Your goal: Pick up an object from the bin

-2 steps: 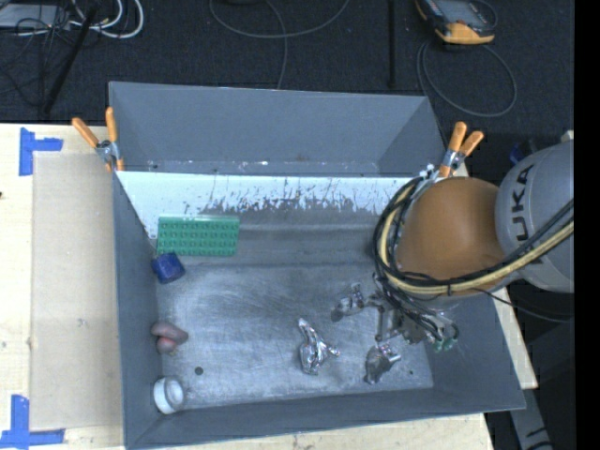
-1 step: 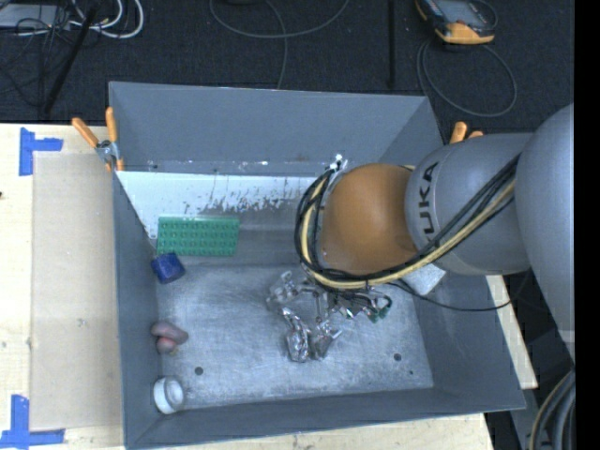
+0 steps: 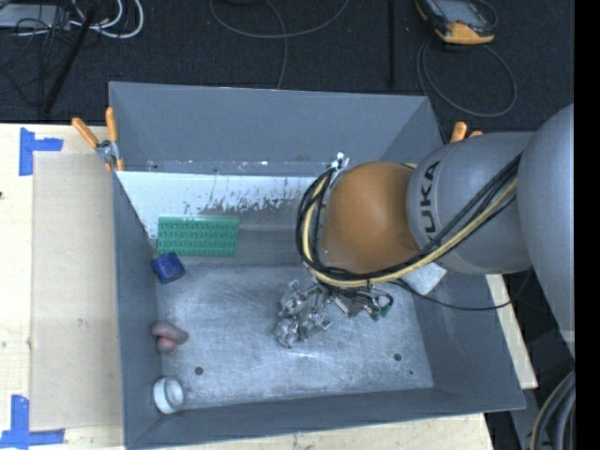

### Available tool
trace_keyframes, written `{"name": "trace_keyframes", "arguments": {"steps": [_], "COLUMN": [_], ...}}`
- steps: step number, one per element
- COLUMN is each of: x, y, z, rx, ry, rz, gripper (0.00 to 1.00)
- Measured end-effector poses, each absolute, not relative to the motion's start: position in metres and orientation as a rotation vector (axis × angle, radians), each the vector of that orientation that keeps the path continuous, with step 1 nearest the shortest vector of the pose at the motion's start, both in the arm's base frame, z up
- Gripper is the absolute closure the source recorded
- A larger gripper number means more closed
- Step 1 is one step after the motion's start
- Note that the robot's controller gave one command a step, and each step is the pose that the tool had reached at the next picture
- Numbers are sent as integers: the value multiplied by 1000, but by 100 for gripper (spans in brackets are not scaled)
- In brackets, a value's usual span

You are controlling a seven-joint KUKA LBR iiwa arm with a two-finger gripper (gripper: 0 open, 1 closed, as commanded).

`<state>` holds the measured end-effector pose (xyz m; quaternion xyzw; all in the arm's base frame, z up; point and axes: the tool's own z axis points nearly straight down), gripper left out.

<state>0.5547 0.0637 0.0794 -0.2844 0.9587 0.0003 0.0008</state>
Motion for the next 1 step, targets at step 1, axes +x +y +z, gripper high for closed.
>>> {"name": "trace_keyframes", "arguments": {"steps": [1], "x": [553], "y": [60], "z": [279], "rx": [-980], "ry": [2975], "rz": [-3], "gripper": [100]}}
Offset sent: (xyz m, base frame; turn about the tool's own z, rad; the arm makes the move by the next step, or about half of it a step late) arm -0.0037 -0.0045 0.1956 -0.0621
